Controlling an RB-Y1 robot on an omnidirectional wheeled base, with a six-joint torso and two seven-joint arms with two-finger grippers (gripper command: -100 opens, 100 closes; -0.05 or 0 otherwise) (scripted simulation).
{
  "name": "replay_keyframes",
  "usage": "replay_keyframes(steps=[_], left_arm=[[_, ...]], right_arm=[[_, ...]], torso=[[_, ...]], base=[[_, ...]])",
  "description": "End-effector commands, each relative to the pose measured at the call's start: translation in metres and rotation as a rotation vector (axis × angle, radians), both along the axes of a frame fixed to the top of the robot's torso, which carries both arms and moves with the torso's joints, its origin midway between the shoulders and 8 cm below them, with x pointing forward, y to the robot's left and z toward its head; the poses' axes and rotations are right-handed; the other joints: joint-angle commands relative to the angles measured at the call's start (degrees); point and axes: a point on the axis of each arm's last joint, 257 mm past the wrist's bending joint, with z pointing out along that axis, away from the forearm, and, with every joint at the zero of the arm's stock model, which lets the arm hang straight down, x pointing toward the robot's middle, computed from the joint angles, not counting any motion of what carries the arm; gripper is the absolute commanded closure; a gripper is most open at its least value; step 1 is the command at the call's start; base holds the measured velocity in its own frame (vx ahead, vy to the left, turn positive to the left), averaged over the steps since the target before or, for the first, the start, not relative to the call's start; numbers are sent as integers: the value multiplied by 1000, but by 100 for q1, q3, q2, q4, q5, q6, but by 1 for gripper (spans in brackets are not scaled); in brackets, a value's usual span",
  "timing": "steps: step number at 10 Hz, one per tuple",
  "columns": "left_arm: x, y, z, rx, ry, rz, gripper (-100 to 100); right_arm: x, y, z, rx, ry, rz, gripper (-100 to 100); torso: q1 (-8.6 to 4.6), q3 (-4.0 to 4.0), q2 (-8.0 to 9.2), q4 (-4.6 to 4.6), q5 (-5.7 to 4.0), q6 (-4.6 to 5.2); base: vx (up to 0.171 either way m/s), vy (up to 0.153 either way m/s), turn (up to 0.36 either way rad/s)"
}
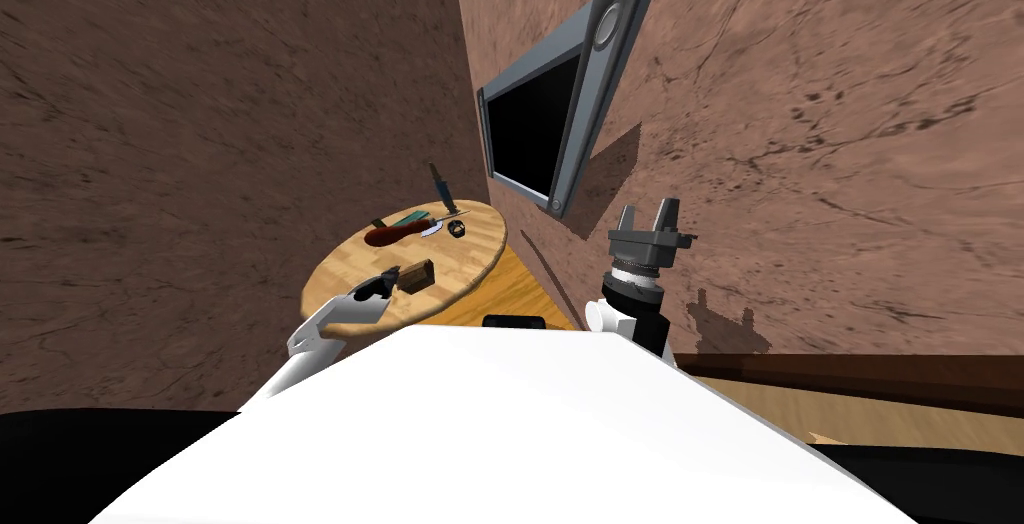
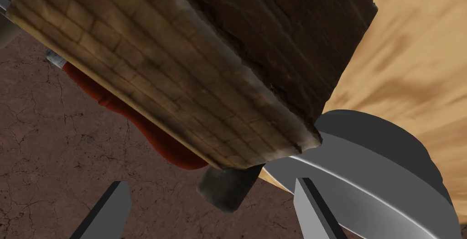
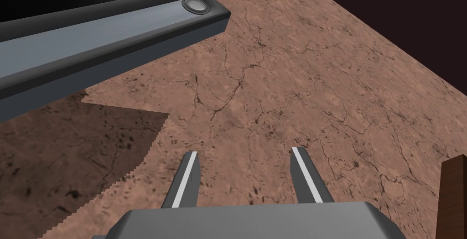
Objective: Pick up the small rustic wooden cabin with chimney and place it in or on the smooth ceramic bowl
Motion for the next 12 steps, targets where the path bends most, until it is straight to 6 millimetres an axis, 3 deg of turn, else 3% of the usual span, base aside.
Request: replay_keyframes(steps=[1,2,3,7,8,9,11,12], left_arm=[[1,2,-5,-1,-1,1,-100],[0,1,-3,-1,-1,1,-100],[1,1,-3,0,-1,0,100],[0,1,-4,1,3,0,100],[-1,1,-5,1,4,-1,0],[0,-1,3,1,-1,-2,100],[1,-1,3,2,0,-4,100],[0,-2,3,1,1,-3,0]], right_arm=[[0,0,0,0,0,0,0],[0,0,0,0,0,0,0],[0,0,0,0,0,0,0],[0,0,0,0,0,0,0],[0,0,0,0,0,0,0],[0,0,0,0,0,0,0],[0,0,0,0,0,0,0],[0,0,0,0,0,0,0]], torso=[[0,0,0,0,0,0],[4,-1,-1,0,1,0],[-4,3,7,1,0,-1],[-17,16,23,11,-6,-3],[-19,18,25,13,-7,-4],[-20,19,26,13,-8,-4],[-45,33,48,20,-15,-6],[-38,31,44,21,-15,-6]], base=[[47,50,-16],[20,22,-7],[0,0,0],[0,0,0],[0,0,0],[-34,-31,30],[-38,-41,17],[0,0,0]])
